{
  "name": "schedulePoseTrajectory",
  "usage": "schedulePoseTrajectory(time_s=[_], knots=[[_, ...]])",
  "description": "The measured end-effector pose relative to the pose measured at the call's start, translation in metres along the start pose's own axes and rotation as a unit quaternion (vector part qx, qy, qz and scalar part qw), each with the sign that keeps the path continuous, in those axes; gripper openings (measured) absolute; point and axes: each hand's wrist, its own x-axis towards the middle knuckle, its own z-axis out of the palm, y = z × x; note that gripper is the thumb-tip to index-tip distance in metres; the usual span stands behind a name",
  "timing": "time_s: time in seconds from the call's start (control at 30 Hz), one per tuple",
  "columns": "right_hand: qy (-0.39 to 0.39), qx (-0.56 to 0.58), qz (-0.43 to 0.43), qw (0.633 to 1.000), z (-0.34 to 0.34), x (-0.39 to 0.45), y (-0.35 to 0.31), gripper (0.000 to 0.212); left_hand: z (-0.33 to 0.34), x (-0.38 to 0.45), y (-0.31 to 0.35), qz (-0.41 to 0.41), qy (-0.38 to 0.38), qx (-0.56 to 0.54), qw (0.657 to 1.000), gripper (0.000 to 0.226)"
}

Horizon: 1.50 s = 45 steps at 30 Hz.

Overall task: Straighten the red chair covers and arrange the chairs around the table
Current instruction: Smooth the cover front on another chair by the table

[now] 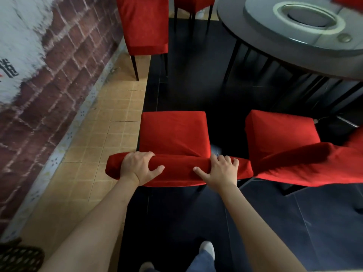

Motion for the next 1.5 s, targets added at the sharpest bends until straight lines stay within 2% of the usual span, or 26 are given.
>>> schedulePoseTrajectory(time_s=[0.33, 0.6, 1.03, 1.5], knots=[[0.021, 0.017, 0.075, 0.997, 0.016, -0.071, -0.028, 0.095, -0.002, -0.018, -0.024, 0.091, -0.002, 0.019, 0.996, 0.091], [0.022, 0.016, 0.099, 0.995, 0.016, -0.081, -0.035, 0.095, -0.001, -0.020, -0.024, 0.074, 0.005, 0.020, 0.997, 0.079], [0.019, -0.003, 0.093, 0.995, 0.012, -0.052, -0.034, 0.096, -0.001, 0.010, -0.028, 0.094, 0.011, 0.008, 0.995, 0.085], [0.023, 0.000, 0.096, 0.995, 0.000, 0.051, -0.008, 0.096, -0.004, 0.118, -0.014, 0.106, 0.010, 0.019, 0.994, 0.087]])
